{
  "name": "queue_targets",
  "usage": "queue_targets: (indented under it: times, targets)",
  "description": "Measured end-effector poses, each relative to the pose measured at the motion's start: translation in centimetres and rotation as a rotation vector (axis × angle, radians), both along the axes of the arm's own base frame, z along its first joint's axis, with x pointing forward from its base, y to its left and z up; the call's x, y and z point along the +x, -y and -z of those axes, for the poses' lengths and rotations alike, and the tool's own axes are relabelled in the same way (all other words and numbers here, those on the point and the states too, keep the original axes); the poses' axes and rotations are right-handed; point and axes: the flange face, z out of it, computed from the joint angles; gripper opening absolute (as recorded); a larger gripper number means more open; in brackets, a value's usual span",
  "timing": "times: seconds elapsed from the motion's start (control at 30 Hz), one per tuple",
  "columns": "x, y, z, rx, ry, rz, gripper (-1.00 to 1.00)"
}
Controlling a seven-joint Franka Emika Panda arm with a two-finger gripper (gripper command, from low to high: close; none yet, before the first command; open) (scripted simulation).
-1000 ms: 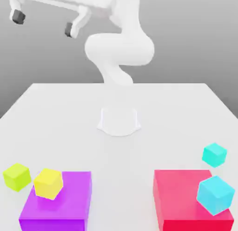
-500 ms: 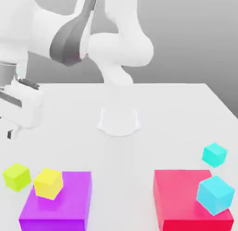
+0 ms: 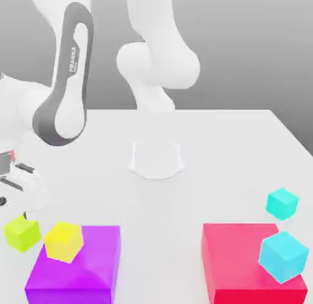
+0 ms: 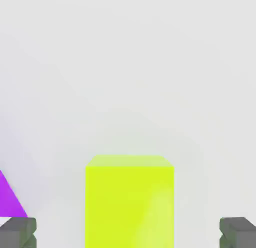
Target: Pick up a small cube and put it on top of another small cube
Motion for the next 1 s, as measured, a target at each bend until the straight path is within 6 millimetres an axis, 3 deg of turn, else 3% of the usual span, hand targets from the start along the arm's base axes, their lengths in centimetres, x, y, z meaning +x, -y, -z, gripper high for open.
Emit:
queue_targets:
  times: [0.1,0.13,0.37,0.6,0.73,0.83,1.0]
  targets:
    - [-0.1,0.0,2.9,0.002,-0.001,0.000,0.00]
    - [-0.2,-0.1,3.8,0.002,-0.003,-0.001,-1.00]
    - [-0.2,-0.1,4.0,0.003,-0.004,-0.001,-1.00]
    - [0.1,-0.3,-1.8,0.002,-0.001,-0.016,-1.00]
    - [5.3,-3.2,-3.8,-0.018,0.046,-0.297,-1.00]
    - [6.4,-2.8,-4.1,-0.054,0.026,-0.505,-1.00]
    - [8.9,-3.9,-4.2,-0.112,-0.066,-0.913,-1.00]
